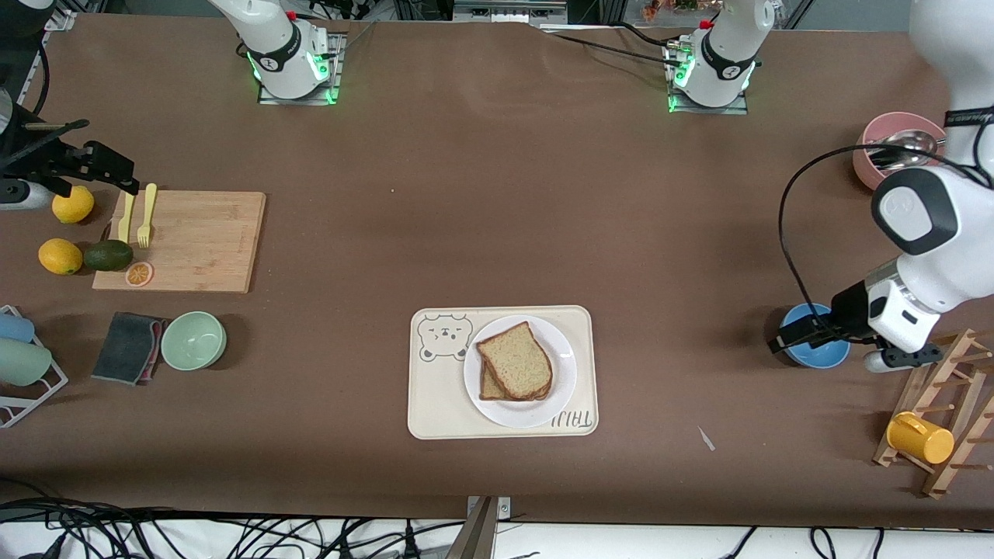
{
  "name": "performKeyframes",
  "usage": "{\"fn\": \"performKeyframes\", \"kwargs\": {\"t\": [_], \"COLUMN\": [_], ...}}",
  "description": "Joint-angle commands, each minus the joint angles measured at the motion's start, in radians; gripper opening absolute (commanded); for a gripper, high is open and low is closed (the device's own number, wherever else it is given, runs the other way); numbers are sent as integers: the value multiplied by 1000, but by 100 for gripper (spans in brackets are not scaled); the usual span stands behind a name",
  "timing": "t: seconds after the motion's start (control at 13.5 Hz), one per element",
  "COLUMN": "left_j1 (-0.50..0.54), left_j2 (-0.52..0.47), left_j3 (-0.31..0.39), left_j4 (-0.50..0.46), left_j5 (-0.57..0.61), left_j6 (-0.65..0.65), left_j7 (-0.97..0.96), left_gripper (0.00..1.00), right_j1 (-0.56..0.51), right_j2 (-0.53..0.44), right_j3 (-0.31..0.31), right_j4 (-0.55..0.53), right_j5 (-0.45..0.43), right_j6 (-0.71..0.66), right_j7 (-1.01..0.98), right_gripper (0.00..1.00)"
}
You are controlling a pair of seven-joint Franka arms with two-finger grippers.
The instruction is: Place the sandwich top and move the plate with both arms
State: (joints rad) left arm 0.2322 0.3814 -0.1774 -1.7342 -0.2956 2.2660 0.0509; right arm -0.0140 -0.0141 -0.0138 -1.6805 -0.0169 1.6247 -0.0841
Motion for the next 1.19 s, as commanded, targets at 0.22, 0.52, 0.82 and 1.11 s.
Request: {"fn": "performKeyframes", "kwargs": {"t": [0.22, 0.52, 0.82, 1.11], "left_j1": [-5, -5, -17, -159], "left_j2": [-175, -320, -326, -328], "left_j3": [41, 58, 58, 152], "left_j4": [-2, 13, 88, 110], "left_j5": [139, 222, 230, 276], "left_j6": [-199, -420, -531, -571], "left_j7": [-72, -77, -114, -157], "left_gripper": [100, 100, 100, 100], "right_j1": [-14, -14, -14, -14], "right_j2": [-1, 0, 0, 0], "right_j3": [11, 9, 9, 9], "right_j4": [13, 13, 13, 13], "right_j5": [6, 6, 6, 6], "right_j6": [-6, -6, -5, -5], "right_j7": [3, 3, 3, 4], "right_gripper": [100, 100, 100, 100]}}
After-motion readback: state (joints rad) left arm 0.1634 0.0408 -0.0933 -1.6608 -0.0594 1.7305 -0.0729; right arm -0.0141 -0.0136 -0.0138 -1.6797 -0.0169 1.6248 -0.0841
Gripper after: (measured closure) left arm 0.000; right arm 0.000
